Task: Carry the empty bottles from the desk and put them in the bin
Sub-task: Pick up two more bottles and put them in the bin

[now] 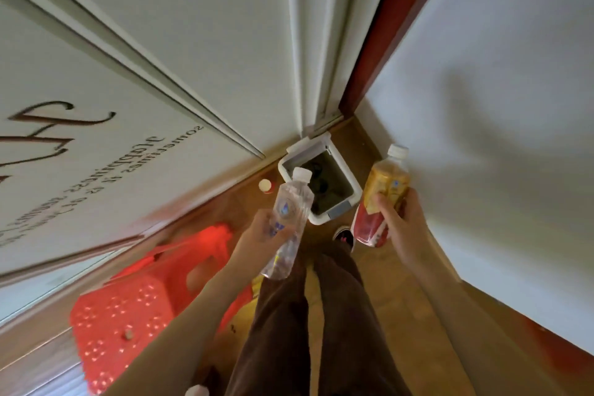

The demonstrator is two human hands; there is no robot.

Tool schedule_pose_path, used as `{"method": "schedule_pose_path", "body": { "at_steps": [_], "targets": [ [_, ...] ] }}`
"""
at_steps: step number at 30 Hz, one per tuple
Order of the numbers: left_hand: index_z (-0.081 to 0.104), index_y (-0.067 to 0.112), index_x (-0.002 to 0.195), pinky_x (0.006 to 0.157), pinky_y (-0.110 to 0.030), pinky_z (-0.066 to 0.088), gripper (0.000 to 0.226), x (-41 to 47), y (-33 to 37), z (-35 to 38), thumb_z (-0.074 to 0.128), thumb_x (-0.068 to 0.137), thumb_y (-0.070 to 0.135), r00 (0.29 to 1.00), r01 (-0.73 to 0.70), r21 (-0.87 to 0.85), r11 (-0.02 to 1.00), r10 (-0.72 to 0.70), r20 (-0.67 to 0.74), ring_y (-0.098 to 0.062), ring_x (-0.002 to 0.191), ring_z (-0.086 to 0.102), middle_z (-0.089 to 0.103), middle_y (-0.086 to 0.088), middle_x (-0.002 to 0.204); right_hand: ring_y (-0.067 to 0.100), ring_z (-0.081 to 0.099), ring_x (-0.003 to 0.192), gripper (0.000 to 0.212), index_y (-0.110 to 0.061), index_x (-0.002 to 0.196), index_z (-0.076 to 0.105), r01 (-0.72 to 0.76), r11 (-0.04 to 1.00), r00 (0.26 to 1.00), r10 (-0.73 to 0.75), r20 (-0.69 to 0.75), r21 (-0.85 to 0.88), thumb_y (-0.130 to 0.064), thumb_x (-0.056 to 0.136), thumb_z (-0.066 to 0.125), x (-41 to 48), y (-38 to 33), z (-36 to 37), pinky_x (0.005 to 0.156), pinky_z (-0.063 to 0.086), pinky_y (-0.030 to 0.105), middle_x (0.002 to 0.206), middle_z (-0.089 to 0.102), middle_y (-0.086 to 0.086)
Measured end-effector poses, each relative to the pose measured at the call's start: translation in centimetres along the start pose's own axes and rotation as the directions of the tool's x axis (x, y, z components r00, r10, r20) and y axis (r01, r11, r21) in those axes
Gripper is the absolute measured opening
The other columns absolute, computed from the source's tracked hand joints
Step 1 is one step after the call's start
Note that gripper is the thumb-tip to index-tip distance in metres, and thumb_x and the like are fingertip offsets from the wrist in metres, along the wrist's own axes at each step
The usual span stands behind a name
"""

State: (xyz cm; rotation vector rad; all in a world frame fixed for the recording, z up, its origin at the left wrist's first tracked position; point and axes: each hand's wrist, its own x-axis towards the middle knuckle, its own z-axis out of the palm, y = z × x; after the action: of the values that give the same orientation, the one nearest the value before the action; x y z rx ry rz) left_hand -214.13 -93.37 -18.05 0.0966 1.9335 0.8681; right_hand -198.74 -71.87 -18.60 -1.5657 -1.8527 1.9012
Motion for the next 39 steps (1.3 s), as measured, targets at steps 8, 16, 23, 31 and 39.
{"method": "schedule_pose_path", "body": {
  "at_steps": [8,16,23,31,39],
  "targets": [
    [0.05,0.015,0.122,0.085,-0.032,0.052,0.052,15.9,-5.2,9.8,0.074,0.079,0.033,0.999,0.027,0.055,0.998,-0.029,0.023,-0.016,0.095,0.063,0.062,-0.001,0.11,0.015,0.065,0.106,0.047,-0.023,0.129,0.045,0.004,1.0,1.0,-0.004,0.003,0.0,-0.035,0.088,0.065,11.0,12.1,1.9,0.087,0.056,0.033,0.119,0.062,0.0],
    [0.045,0.008,0.117,0.074,-0.027,0.053,0.045,26.0,-9.4,15.4,0.068,0.085,0.03,0.989,-0.033,-0.192,0.981,0.004,-0.149,-0.018,0.09,0.065,0.061,-0.007,0.103,0.016,0.067,0.105,0.058,-0.02,0.131,0.046,0.013,1.0,0.99,-0.011,0.139,-0.015,-0.042,0.082,0.067,19.0,19.4,2.1,0.085,0.058,0.032,0.12,0.064,0.001],
    [0.036,0.012,0.124,0.069,-0.018,0.055,0.06,29.1,-9.7,17.2,0.075,0.079,0.025,0.989,-0.007,-0.248,0.969,-0.03,-0.142,-0.008,0.094,0.063,0.06,0.0,0.117,0.014,0.067,0.103,0.06,-0.015,0.134,0.045,0.006,1.0,0.985,-0.001,0.175,-0.025,-0.041,0.084,0.065,20.7,19.9,1.7,0.076,0.056,0.018,0.12,0.062,0.005],
    [0.032,0.016,0.139,0.079,-0.024,0.044,0.068,31.6,-10.3,19.6,0.071,0.083,0.027,0.979,0.112,-0.262,0.959,-0.151,-0.135,-0.019,0.11,0.056,0.054,-0.005,0.131,0.003,0.069,0.089,0.055,-0.009,0.128,0.048,0.025,0.999,0.978,-0.019,0.209,-0.023,-0.035,0.08,0.057,21.3,19.3,2.0,0.069,0.053,0.012,0.109,0.065,0.003],
    [0.024,0.014,0.141,0.089,-0.03,0.041,0.077,33.3,-11.2,22.2,0.071,0.083,0.027,0.951,0.186,-0.4,0.897,-0.267,-0.157,-0.03,0.126,0.05,0.047,-0.013,0.14,0.005,0.069,0.092,0.05,-0.007,0.128,0.048,0.058,0.998,0.972,-0.049,0.228,-0.033,-0.033,0.088,0.062,21.7,19.8,1.8,0.071,0.053,0.013,0.108,0.065,0.003]
  ]
}}
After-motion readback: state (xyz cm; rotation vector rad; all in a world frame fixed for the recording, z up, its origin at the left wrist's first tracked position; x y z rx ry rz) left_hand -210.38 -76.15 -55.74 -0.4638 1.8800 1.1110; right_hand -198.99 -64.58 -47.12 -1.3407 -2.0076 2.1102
